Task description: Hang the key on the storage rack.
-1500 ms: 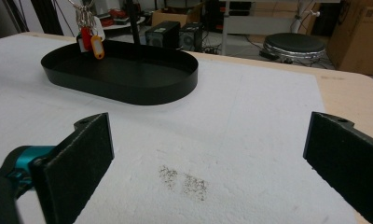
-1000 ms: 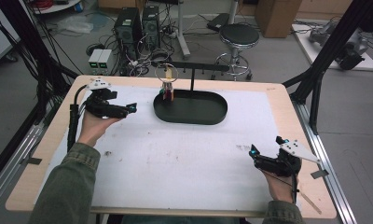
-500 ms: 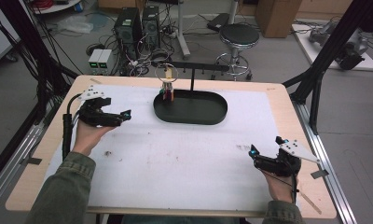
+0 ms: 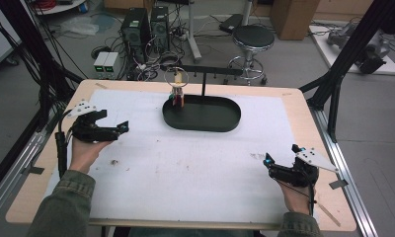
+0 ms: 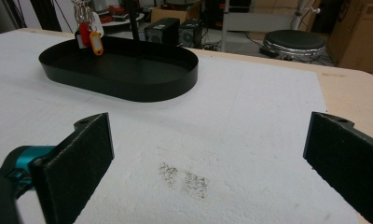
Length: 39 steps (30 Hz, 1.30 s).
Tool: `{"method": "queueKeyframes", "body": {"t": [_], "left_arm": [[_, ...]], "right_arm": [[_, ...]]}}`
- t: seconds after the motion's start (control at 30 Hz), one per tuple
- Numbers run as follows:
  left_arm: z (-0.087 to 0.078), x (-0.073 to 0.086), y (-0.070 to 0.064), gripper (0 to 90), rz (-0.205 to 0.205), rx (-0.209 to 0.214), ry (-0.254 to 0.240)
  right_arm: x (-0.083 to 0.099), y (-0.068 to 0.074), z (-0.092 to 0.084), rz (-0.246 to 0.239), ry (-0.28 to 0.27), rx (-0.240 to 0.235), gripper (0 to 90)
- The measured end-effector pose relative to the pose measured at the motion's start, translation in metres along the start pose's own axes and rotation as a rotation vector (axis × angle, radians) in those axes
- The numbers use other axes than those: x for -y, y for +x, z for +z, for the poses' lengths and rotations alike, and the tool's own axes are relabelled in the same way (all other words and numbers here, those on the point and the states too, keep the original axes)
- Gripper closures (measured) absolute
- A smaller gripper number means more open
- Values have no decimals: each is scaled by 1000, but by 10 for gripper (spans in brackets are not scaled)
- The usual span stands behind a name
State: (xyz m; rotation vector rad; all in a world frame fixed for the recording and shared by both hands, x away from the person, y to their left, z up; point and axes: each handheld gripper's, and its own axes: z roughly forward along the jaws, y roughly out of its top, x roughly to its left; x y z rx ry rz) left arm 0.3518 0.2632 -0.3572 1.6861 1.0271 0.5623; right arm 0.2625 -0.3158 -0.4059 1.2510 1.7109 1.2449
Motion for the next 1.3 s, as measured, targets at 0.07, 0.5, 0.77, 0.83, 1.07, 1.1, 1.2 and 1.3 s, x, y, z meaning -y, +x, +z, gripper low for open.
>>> {"method": "queueKeyframes", "body": {"t": [0.07, 0.5, 0.77, 0.83, 1.07, 1.1, 1.2, 1.3], "left_arm": [[-3, 4, 2, 17, -8, -5, -1], [-26, 34, 5, 17, -10, -72, -45], [-40, 52, 12, 16, -9, -73, -93], [-45, 56, 14, 17, -20, -83, -101], [-54, 69, 20, 17, -51, -98, -117], [-54, 70, 21, 17, -50, -101, -113], [-56, 70, 22, 17, -50, -105, -123], [-56, 71, 21, 17, -46, -103, -121]], "right_arm": [[0, 0, 0, -4, 0, 1, 5], [0, 0, 1, -5, 5, -1, 5], [0, 1, 1, -6, 8, 3, 5], [0, 1, 1, -6, 10, 4, 5], [0, 1, 1, -10, 10, 8, 5], [0, 1, 1, -10, 10, 9, 5], [0, 1, 2, -18, 14, 4, 5], [0, 2, 3, -28, 26, -1, 5]]}}
